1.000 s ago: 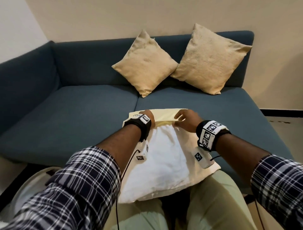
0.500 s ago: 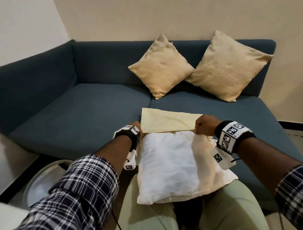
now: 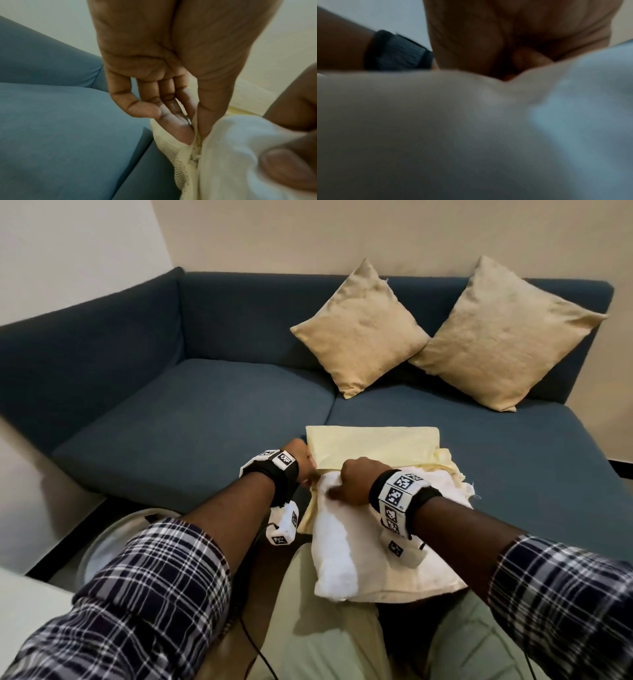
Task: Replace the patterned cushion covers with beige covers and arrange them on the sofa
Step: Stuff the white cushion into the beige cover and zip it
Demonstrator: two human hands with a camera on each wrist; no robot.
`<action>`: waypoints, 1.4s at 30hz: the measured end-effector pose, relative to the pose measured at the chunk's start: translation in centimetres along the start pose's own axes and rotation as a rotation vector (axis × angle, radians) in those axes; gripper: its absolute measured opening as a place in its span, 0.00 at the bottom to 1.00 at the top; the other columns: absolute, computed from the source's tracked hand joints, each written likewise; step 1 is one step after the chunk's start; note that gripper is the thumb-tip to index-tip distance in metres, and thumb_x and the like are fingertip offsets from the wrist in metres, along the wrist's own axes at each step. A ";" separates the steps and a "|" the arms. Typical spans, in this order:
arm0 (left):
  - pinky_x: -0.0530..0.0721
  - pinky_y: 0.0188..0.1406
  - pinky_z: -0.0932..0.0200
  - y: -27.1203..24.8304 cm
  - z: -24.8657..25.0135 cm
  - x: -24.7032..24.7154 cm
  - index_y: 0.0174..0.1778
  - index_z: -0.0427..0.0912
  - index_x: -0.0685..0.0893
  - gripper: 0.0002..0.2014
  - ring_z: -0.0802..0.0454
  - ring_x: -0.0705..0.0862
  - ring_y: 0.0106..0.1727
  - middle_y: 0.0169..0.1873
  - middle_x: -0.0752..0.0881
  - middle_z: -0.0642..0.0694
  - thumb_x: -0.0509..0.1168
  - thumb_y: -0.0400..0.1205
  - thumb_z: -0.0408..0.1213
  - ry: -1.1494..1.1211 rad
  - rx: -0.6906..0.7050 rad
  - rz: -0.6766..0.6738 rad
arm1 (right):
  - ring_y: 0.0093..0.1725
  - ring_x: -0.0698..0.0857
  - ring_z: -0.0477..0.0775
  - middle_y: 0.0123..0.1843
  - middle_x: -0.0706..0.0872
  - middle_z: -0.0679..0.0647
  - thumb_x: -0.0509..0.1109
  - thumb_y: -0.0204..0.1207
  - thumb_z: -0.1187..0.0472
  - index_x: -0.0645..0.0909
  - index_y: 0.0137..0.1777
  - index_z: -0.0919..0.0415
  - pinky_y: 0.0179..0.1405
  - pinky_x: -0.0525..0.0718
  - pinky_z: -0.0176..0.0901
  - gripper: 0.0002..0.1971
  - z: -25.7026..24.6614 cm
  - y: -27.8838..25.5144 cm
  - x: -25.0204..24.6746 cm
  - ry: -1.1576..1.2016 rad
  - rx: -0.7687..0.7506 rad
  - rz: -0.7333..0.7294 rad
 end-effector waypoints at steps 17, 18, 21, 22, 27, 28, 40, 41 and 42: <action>0.71 0.29 0.62 -0.3 2.3 -1.7 0.25 0.42 0.73 0.15 0.42 0.77 0.32 0.24 0.76 0.47 0.74 0.70 0.32 0.358 0.143 -0.012 | 0.50 0.87 0.59 0.48 0.90 0.50 0.66 0.81 0.49 0.87 0.48 0.52 0.44 0.79 0.45 0.11 1.7 2.4 -1.4 0.399 0.006 0.393; 0.74 0.31 0.60 -0.2 1.9 -1.7 0.28 0.41 0.76 0.13 0.40 0.81 0.35 0.28 0.80 0.46 0.75 0.69 0.33 0.412 0.123 -0.003 | 0.54 0.87 0.58 0.51 0.90 0.49 0.65 0.83 0.50 0.88 0.50 0.51 0.48 0.79 0.44 0.11 1.3 2.3 -0.7 0.418 -0.058 0.285; 0.80 0.38 0.57 0.1 2.3 -1.3 0.43 0.43 0.82 0.09 0.39 0.87 0.45 0.46 0.88 0.42 0.74 0.71 0.36 0.447 0.120 0.073 | 0.62 0.86 0.53 0.61 0.91 0.49 0.69 0.83 0.57 0.91 0.58 0.54 0.64 0.80 0.43 0.11 2.7 1.3 -0.4 0.531 -0.141 0.181; 0.81 0.41 0.56 0.2 3.1 -1.1 0.47 0.43 0.82 0.10 0.38 0.87 0.49 0.50 0.88 0.41 0.73 0.72 0.35 0.441 0.135 0.096 | 0.61 0.87 0.54 0.59 0.92 0.50 0.70 0.80 0.59 0.92 0.56 0.54 0.64 0.81 0.44 0.10 4.2 1.0 -0.8 0.524 -0.105 0.240; 0.85 0.61 0.45 1.2 9.9 0.2 0.63 0.47 0.80 0.19 0.38 0.84 0.62 0.61 0.81 0.43 0.70 0.75 0.37 0.490 0.317 0.164 | 0.73 0.77 0.66 0.71 0.79 0.54 0.71 0.66 0.31 0.81 0.67 0.41 0.71 0.79 0.63 0.29 12.6 -1.0 -0.9 0.227 0.305 0.207; 0.84 0.62 0.45 1.2 11.4 0.7 0.64 0.49 0.82 0.18 0.40 0.84 0.63 0.62 0.81 0.45 0.71 0.76 0.39 0.527 0.362 0.161 | 0.76 0.74 0.66 0.77 0.74 0.55 0.69 0.62 0.23 0.76 0.74 0.40 0.74 0.76 0.62 0.41 13.5 -1.3 -0.2 0.226 0.332 0.138; 0.86 0.53 0.50 3.2 19.5 8.6 0.53 0.45 0.90 0.09 0.37 0.88 0.55 0.52 0.90 0.41 0.70 0.79 0.36 0.443 0.441 0.114 | 0.53 0.84 0.60 0.53 0.88 0.56 0.72 0.66 0.47 0.86 0.52 0.55 0.50 0.80 0.46 0.17 14.1 -4.0 2.8 0.543 0.101 0.257; 0.87 0.53 0.51 3.1 20.1 8.7 0.50 0.47 0.91 0.06 0.40 0.89 0.53 0.49 0.91 0.43 0.72 0.79 0.39 0.361 0.456 0.086 | 0.55 0.83 0.60 0.57 0.88 0.58 0.72 0.70 0.54 0.86 0.58 0.58 0.51 0.77 0.42 0.18 13.7 -3.8 2.5 0.563 0.080 0.266; 0.87 0.53 0.52 2.8 20.7 8.8 0.47 0.47 0.92 0.04 0.43 0.89 0.52 0.47 0.92 0.45 0.73 0.78 0.40 0.287 0.480 0.058 | 0.60 0.82 0.62 0.62 0.86 0.60 0.71 0.74 0.61 0.84 0.65 0.61 0.55 0.76 0.41 0.19 13.6 -3.4 2.3 0.562 0.082 0.294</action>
Point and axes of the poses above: each hand's wrist, its own y-axis towards the middle knuckle, its own x-axis out of the palm, z = x × y, the point moved 6 cm from there along y, towards the middle knuckle
